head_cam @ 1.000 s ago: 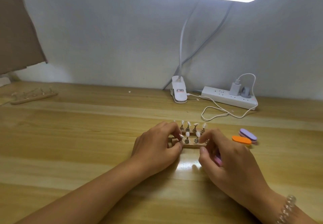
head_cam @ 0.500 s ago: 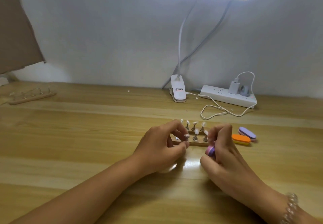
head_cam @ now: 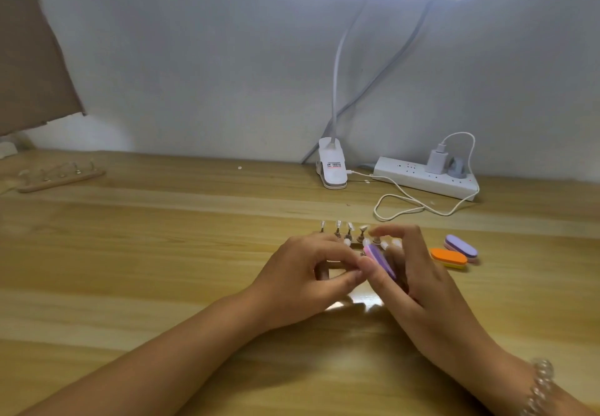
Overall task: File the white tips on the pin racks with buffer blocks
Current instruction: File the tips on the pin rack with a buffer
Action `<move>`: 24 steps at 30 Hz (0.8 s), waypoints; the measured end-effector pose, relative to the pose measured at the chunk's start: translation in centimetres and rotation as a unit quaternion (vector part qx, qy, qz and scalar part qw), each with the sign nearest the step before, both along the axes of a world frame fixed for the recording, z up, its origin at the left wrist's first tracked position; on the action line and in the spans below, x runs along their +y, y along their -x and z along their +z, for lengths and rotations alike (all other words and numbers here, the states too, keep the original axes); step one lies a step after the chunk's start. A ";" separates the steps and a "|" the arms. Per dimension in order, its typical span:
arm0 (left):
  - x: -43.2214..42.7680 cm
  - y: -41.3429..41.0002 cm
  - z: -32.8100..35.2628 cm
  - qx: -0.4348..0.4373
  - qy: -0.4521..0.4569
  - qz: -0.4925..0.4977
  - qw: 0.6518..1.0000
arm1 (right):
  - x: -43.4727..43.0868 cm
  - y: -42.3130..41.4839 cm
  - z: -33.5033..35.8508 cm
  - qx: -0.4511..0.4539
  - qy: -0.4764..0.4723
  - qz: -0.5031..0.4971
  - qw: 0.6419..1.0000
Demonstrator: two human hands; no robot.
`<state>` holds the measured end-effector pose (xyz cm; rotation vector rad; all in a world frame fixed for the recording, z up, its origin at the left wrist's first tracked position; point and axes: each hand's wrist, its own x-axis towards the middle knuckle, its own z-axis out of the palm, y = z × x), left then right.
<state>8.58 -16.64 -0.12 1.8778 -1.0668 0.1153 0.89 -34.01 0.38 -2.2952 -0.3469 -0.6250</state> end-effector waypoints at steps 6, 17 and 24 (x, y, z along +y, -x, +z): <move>-0.1 -0.1 -0.1 -0.023 0.008 0.038 0.999 | 0.0 0.4 0.1 0.010 0.027 -0.006 1.000; -0.1 -0.4 0.1 -0.009 0.027 0.053 0.998 | 0.1 0.3 0.9 0.029 -0.087 0.019 0.996; 0.0 -0.4 0.2 0.001 0.010 0.019 1.000 | 0.3 0.2 0.1 -0.001 -0.052 0.022 0.998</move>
